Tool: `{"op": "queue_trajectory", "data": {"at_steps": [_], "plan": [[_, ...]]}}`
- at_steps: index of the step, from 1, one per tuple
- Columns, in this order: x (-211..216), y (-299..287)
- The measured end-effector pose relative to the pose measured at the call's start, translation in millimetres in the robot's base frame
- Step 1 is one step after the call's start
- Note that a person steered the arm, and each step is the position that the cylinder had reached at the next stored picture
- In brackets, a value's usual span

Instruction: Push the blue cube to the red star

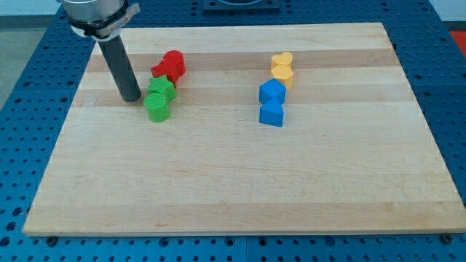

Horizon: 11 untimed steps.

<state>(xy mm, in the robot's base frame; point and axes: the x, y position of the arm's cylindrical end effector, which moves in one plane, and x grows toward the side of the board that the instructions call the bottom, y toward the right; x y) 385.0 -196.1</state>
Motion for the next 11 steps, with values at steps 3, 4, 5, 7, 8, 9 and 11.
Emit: {"op": "queue_trajectory", "data": {"at_steps": [3, 4, 5, 7, 8, 9, 11], "plan": [[76, 9], [108, 69], [124, 164], [80, 329], [41, 323], [14, 290], [3, 195]]}}
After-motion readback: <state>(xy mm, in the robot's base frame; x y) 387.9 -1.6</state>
